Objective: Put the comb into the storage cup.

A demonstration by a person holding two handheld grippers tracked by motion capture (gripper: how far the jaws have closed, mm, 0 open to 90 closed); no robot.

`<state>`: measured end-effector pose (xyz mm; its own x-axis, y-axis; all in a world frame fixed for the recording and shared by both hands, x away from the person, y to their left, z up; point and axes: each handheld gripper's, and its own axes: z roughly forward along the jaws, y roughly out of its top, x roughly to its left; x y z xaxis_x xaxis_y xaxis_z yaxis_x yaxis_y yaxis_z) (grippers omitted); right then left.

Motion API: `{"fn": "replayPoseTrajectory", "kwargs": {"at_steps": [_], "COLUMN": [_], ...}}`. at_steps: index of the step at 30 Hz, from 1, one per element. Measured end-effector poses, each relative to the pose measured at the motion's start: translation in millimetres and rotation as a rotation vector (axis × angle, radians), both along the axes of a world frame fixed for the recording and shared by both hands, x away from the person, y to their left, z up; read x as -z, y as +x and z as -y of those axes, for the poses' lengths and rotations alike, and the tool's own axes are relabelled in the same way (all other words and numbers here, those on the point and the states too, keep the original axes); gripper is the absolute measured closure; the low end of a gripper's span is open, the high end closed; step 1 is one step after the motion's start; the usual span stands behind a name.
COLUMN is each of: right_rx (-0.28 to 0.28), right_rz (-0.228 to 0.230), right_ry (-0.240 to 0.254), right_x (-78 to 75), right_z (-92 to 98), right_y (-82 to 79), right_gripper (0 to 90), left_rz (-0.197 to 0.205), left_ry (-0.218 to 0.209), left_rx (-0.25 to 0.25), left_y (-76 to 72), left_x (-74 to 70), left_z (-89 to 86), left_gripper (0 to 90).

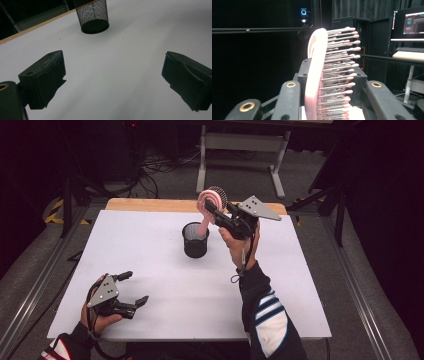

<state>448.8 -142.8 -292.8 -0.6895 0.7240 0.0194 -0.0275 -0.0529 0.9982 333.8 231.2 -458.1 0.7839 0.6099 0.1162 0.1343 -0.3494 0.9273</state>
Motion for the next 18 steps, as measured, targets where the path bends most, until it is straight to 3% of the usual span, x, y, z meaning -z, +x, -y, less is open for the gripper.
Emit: {"fn": "replayPoseTrajectory", "kwargs": {"at_steps": [7,18], "right_rx": [0.018,0.002], "right_rz": [-0.031,-0.075], "right_ry": [0.002,0.014], "right_x": [11.4,27.9], "right_z": [-3.6,-6.2], "right_y": [11.0,12.6], "right_gripper": [63.5,63.5], "left_rz": [-0.002,-0.003], "left_ry": [-0.001,0.005], "left_rx": [0.002,0.004], "left_y": [0.5,0.3], "left_x": [0.2,0.5], "left_z": [-0.7,-0.1], "left_gripper": [6.2,6.2]}}
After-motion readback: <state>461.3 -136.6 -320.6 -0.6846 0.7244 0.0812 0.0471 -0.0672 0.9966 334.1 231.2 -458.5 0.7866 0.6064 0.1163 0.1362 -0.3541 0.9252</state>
